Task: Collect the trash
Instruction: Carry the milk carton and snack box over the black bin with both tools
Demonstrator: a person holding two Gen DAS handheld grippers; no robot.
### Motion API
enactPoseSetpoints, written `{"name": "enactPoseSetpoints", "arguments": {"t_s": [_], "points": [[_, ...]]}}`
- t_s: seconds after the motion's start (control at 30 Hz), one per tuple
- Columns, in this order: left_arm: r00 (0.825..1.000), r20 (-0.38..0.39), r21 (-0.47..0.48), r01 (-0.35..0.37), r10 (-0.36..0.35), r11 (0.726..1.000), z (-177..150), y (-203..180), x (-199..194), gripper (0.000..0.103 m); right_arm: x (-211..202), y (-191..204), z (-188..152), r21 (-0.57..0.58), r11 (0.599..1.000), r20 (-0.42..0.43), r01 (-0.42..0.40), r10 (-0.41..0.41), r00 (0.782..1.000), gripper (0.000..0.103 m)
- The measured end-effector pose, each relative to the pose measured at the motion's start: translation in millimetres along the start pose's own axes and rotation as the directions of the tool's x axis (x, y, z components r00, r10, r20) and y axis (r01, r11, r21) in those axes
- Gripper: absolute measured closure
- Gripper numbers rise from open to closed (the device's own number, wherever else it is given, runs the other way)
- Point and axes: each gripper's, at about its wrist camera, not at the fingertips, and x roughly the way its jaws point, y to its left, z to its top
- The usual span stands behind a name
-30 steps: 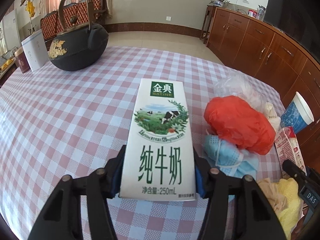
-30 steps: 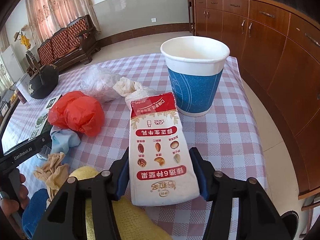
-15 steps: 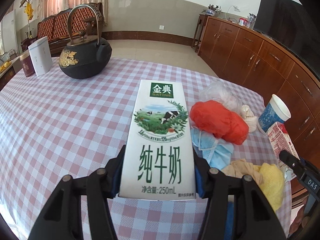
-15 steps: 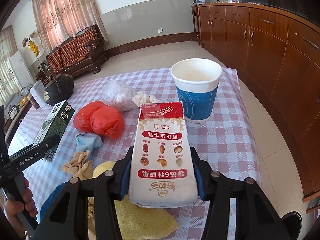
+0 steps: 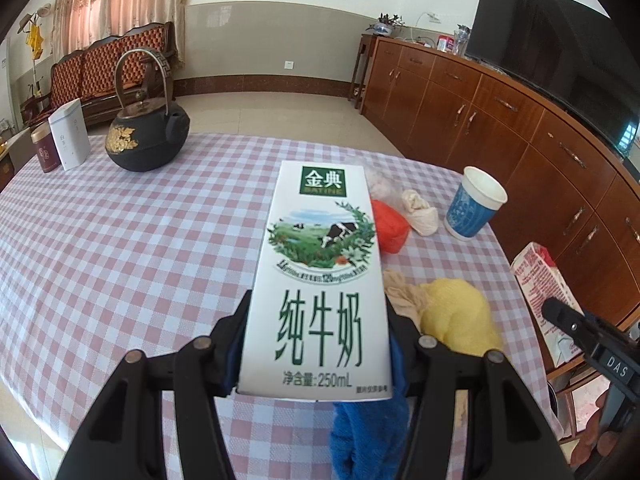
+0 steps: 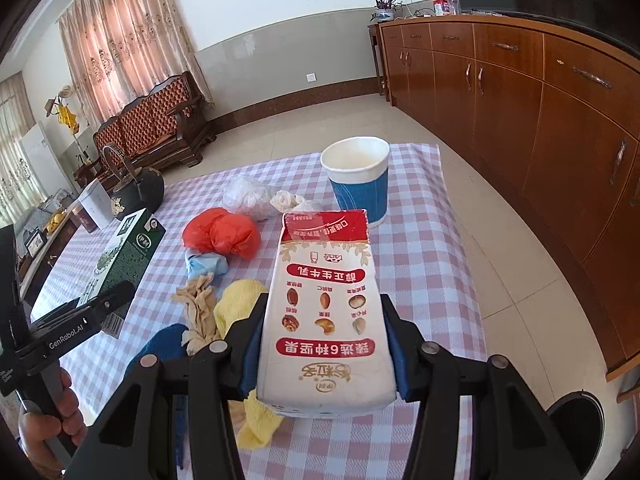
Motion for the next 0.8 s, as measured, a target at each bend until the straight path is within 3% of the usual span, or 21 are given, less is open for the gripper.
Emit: {"name": "enactPoseSetpoints", "arguments": {"t_s": [0.43,0.8], "points": [[0.994,-0.006,0.085,0.109,-0.109,0.99,-30.6,-60.6,-35.4,0.046,-56.8,-32.3,-51.2,0.104,0.995,-0.008,0.002,-0.001,1.0,0.05],[0.973,-0.062,0.183,0.23,-0.223,0.956,-56.1,-126.7,-44.9,0.046,-106.1,-71.1,-80.4,0.2,0.979,0.027,0.036,-0.042,0.999,0.05]]}}
